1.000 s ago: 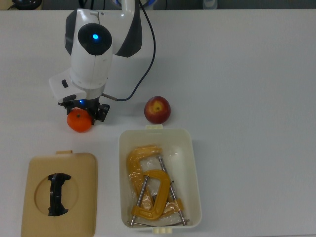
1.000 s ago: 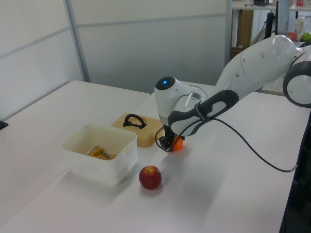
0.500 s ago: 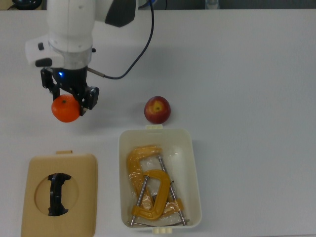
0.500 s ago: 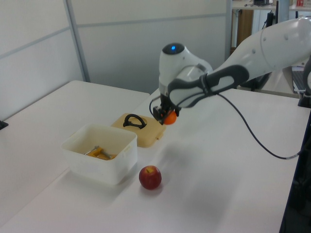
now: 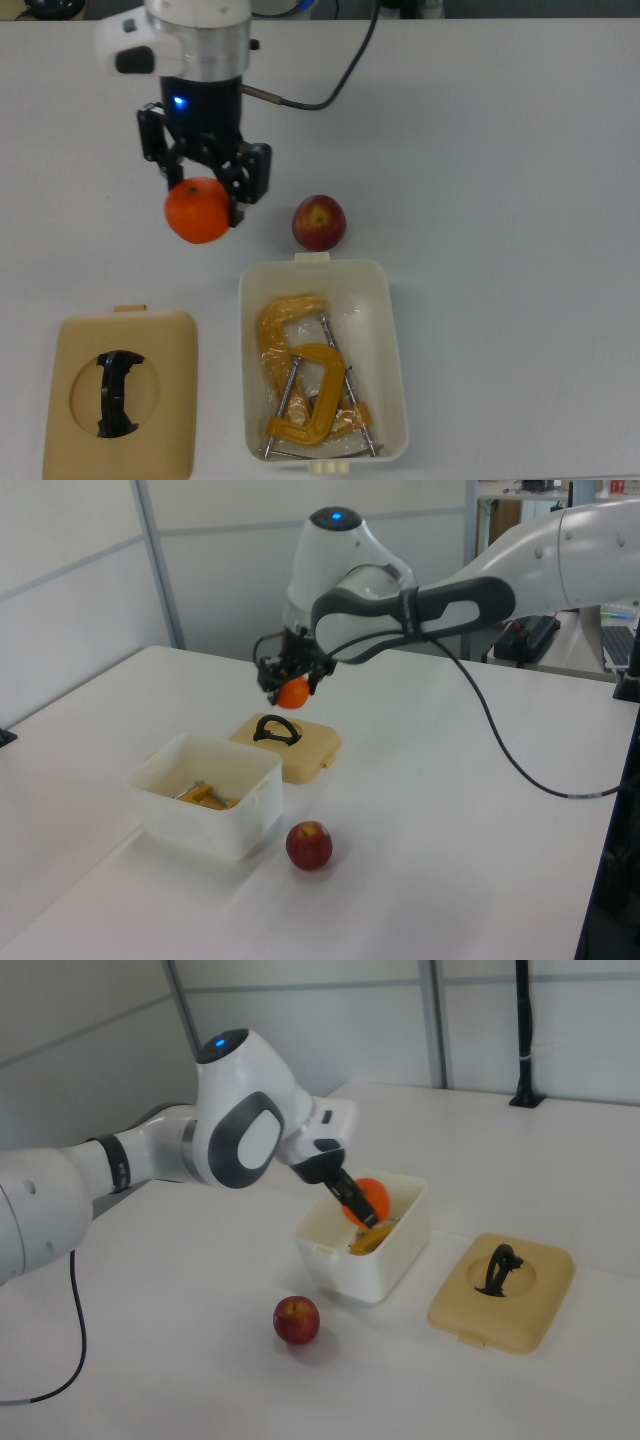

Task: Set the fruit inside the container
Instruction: 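Lift the tangerine up off the table, then carry the tangerine over the white container and release it inside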

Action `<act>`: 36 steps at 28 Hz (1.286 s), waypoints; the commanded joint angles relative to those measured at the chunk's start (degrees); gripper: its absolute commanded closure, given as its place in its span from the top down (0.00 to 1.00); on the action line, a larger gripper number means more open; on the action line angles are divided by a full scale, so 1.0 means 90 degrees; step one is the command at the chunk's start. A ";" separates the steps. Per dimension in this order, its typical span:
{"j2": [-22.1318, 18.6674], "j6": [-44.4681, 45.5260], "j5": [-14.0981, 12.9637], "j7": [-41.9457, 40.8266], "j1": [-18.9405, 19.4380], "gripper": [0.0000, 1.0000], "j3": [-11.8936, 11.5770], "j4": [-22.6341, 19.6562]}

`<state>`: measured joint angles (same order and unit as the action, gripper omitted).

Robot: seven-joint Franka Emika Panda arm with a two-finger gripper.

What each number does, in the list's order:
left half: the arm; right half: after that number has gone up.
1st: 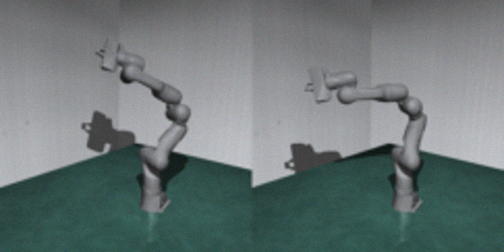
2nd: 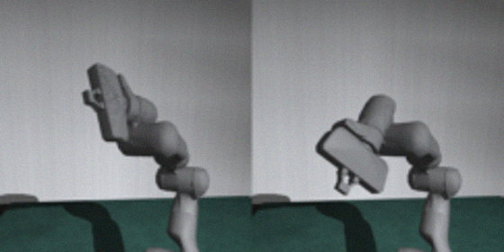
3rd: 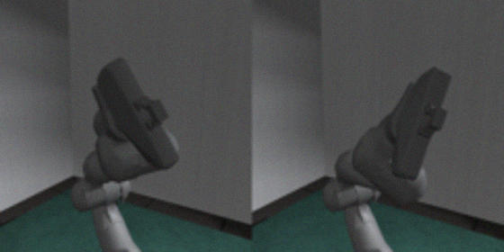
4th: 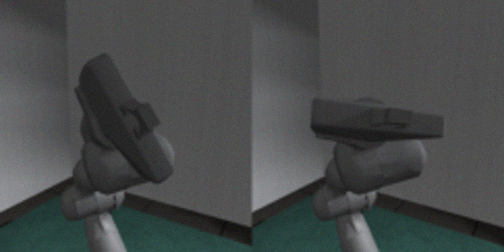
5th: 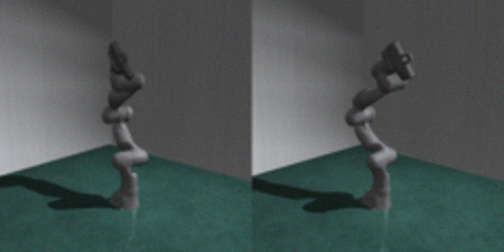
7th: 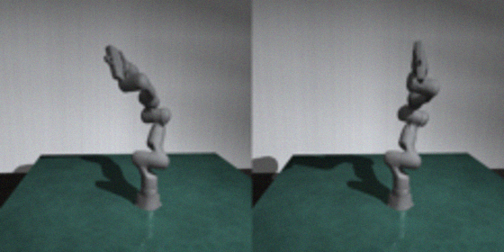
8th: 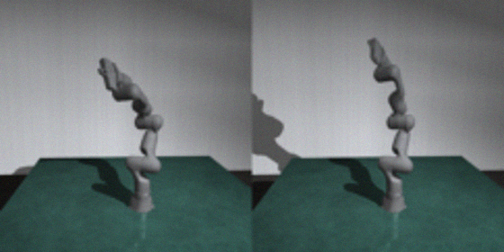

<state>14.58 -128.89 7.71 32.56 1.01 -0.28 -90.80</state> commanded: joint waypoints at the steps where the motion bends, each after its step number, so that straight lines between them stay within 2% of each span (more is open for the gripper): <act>1: 0.0712 0.0102 0.0178 0.0629 0.0522 0.00 -0.0057 0.0587; 4: 0.0996 0.0083 0.0490 0.1166 0.0746 0.02 -0.0057 0.0607; 6: 0.1123 0.0073 0.0627 0.1420 0.0844 0.18 -0.0057 0.0636; 8: 0.1250 0.0073 0.0686 0.1587 0.0883 0.47 -0.0057 0.0714; 9: 0.1338 0.0073 0.0705 0.1713 0.0903 0.99 -0.0057 0.0772; 19: 0.1309 0.0112 0.0813 0.2037 0.1059 1.00 -0.0067 0.0773; 23: 0.1008 0.0200 0.0842 0.1765 0.1059 1.00 -0.0086 0.0676; 24: 0.0736 0.0471 0.0755 0.1231 0.1050 1.00 -0.0077 0.0404; 27: 0.0441 0.0999 0.0540 0.0437 0.1050 1.00 -0.0057 0.0197; 28: 0.0363 0.1165 0.0394 0.0222 0.1050 1.00 -0.0067 0.0187; 29: 0.0265 0.1486 0.0093 -0.0225 0.1050 1.00 -0.0076 0.0177; 31: 0.0235 0.1703 -0.0163 -0.0676 0.1050 1.00 -0.0096 0.0177; 33: 0.0206 0.1821 -0.0300 -0.1009 0.1050 1.00 -0.0106 0.0158; 36: 0.0206 0.1870 -0.0320 -0.1439 0.1050 1.00 -0.0086 -0.0144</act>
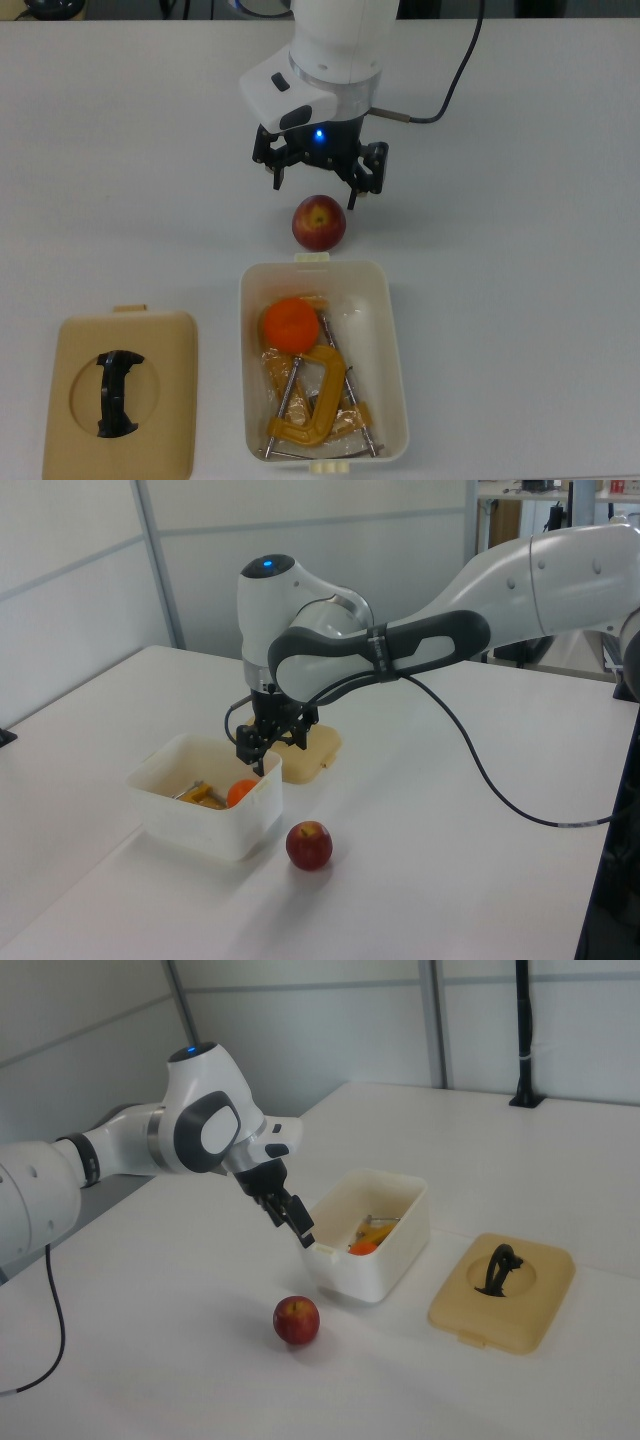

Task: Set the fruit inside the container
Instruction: 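Carry the tangerine over the white container and release it inside, then move the gripper to the red apple and close around it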

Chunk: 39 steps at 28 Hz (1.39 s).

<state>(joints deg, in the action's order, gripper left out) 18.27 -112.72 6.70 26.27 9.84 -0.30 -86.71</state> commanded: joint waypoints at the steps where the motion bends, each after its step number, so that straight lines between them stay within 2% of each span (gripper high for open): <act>1: -0.0204 0.0063 -0.0208 -0.0828 0.0069 1.00 -0.0074 -0.0697; 8: -0.0146 -0.0161 -0.0149 -0.1034 0.0118 1.00 -0.0025 -0.1283; 10: -0.0146 -0.0512 -0.0091 -0.1043 0.0206 1.00 -0.0025 -0.1605; 14: -0.0039 -0.1019 0.0192 -0.0966 0.0225 1.00 -0.0025 -0.1966; 21: 0.0362 -0.1479 0.0280 -0.0829 0.0225 1.00 -0.0025 -0.1948; 26: 0.0596 -0.1841 0.0700 -0.0283 0.0225 0.99 -0.0025 -0.1909; 28: 0.0616 -0.1929 0.0778 -0.0117 0.0225 0.85 -0.0025 -0.1899; 29: 0.0616 -0.1949 0.0808 -0.0048 0.0225 0.72 -0.0025 -0.1899; 30: 0.0607 -0.1958 0.0818 0.0069 0.0225 0.33 -0.0025 -0.1879; 32: 0.0577 -0.1949 0.0818 0.0225 0.0225 0.01 -0.0025 -0.1792; 39: 0.0012 -0.1842 0.0808 0.0246 0.0264 0.00 -0.0015 -0.1713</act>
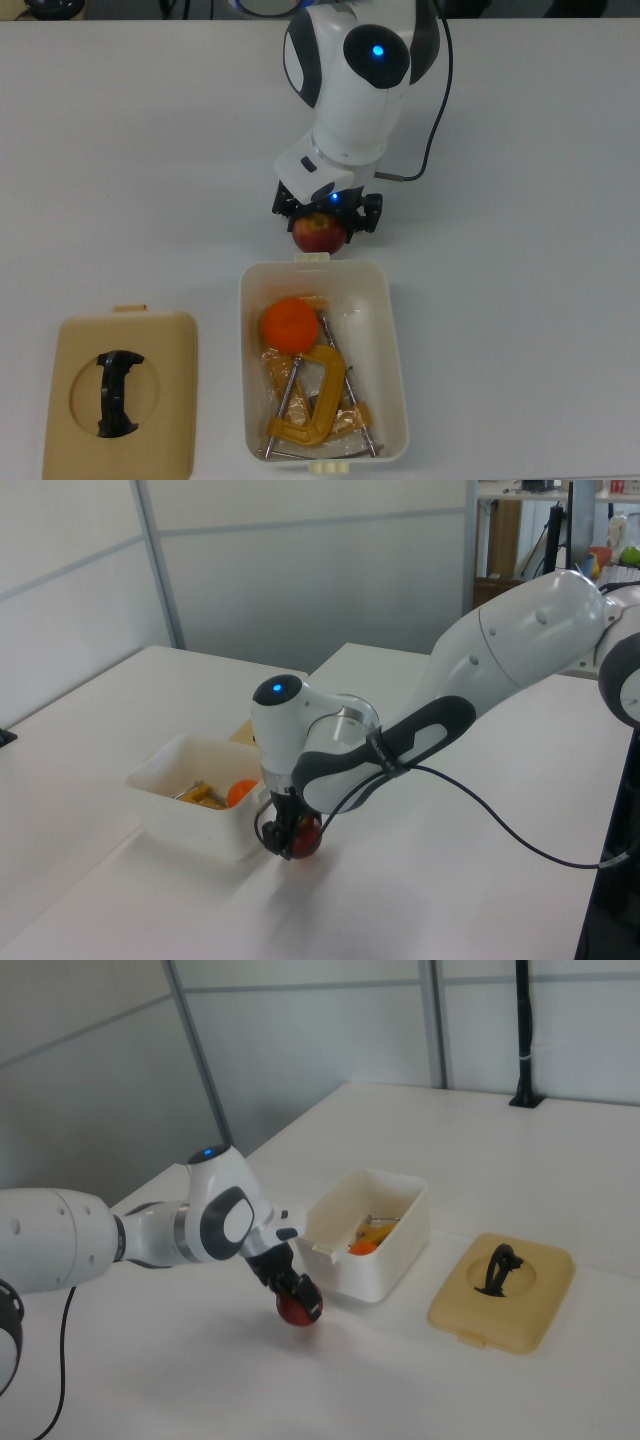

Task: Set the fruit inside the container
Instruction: 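Move the gripper to the red apple and close around it, then lift the apple and carry it over the container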

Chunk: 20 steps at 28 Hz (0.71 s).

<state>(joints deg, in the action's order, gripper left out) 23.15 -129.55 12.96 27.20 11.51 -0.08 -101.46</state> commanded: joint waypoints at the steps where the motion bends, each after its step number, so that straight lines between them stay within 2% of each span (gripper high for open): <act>1: -0.0725 0.0146 0.0064 0.0074 0.0079 0.00 -0.0050 -0.0074; 6: -0.1078 0.0556 -0.0092 -0.0112 0.0079 0.00 -0.0060 0.0072; 7: -0.1126 0.0663 -0.0247 -0.0160 0.0069 0.00 -0.0079 0.0179; 13: -0.0991 0.0625 -0.0668 -0.0161 0.0020 0.00 -0.0157 0.0833; 17: -0.0572 0.0198 -0.0591 0.0490 0.0020 0.00 -0.0333 0.1398; 20: -0.0337 -0.0242 -0.0464 0.0854 0.0020 0.00 -0.0392 0.1498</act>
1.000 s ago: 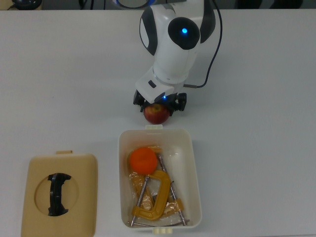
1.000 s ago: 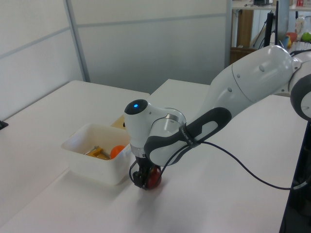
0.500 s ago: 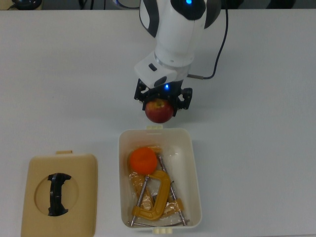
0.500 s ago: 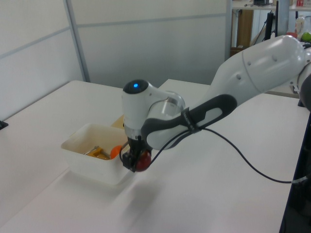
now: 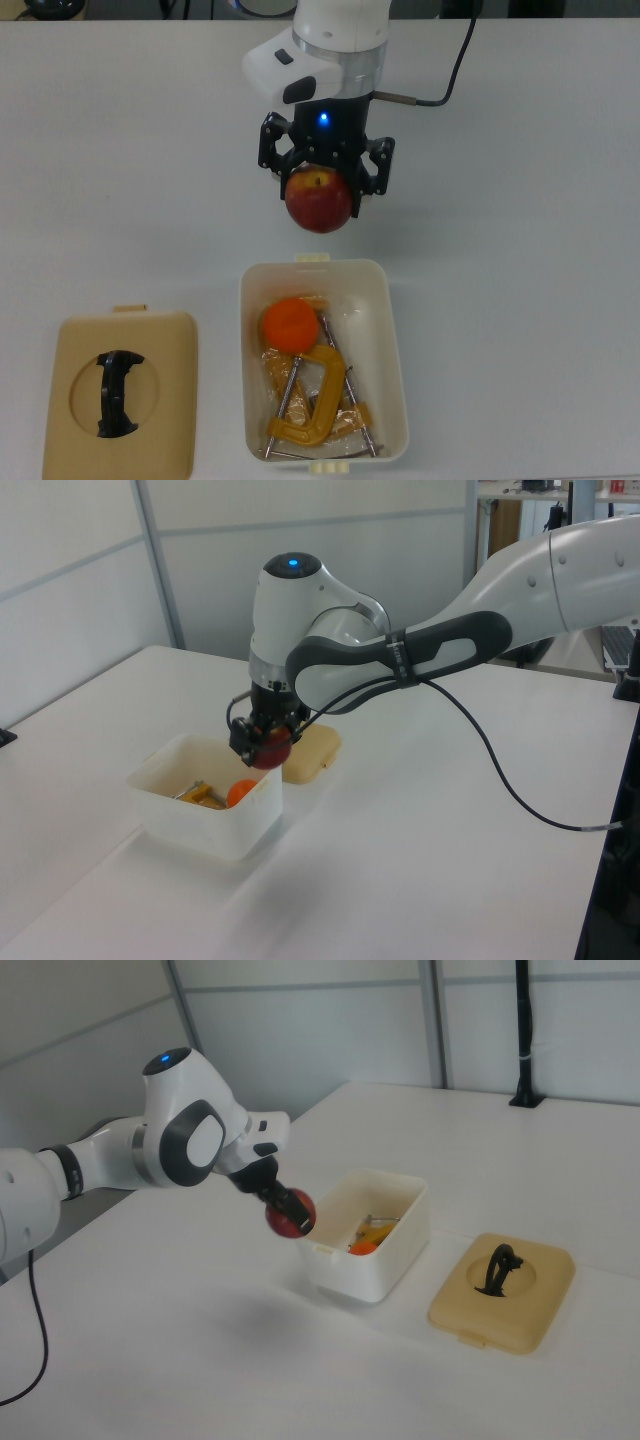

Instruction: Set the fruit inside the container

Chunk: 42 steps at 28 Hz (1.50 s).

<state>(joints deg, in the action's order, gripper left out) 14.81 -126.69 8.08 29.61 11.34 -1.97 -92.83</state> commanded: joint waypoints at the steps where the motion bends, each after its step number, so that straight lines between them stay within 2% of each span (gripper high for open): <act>1: 0.0639 -0.0678 0.0147 0.0684 0.0039 0.00 -0.0191 0.0549; 2: 0.0717 -0.0873 0.0312 0.0917 0.0039 0.00 -0.0210 0.0549; 6: 0.0951 -0.1128 0.0606 0.1426 0.0049 0.00 -0.0230 0.0597; 7: 0.1039 -0.1148 0.0674 0.1553 0.0049 0.07 -0.0230 0.0666; 8: 0.1214 -0.1148 0.0830 0.1844 0.0088 0.57 -0.0230 0.0821; 9: 0.1293 -0.1148 0.0908 0.2021 0.0088 1.00 -0.0230 0.0871; 13: 0.1372 -0.1148 0.1357 0.2627 0.0098 1.00 -0.0211 0.0930; 17: 0.1333 -0.1099 0.1378 0.2609 0.0098 1.00 -0.0201 0.0930; 21: 0.0963 -0.0779 0.1281 0.2229 0.0088 1.00 -0.0181 0.0784; 22: 0.0894 -0.0574 0.1222 0.1976 0.0069 1.00 -0.0171 0.0735; 23: 0.0797 -0.0176 0.0893 0.1374 0.0049 1.00 -0.0152 0.0735; 25: 0.0689 0.0237 0.0297 0.0727 0.0039 1.00 -0.0210 0.0764; 28: 0.0465 0.0920 -0.0417 -0.0425 -0.0019 1.00 -0.0259 0.0774; 29: 0.0319 0.1473 -0.0699 -0.1086 -0.0106 1.00 -0.0356 0.0774; 31: 0.0210 0.1975 -0.0809 -0.1569 -0.0136 1.00 -0.0454 0.0774; 37: -0.0132 0.3040 -0.0819 -0.2732 -0.0312 1.00 -0.0562 0.0774; 42: -0.0327 0.3675 -0.0809 -0.3630 -0.0351 1.00 -0.0903 0.0774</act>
<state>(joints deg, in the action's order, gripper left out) 14.04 -97.83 2.08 4.66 8.03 -7.27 -84.61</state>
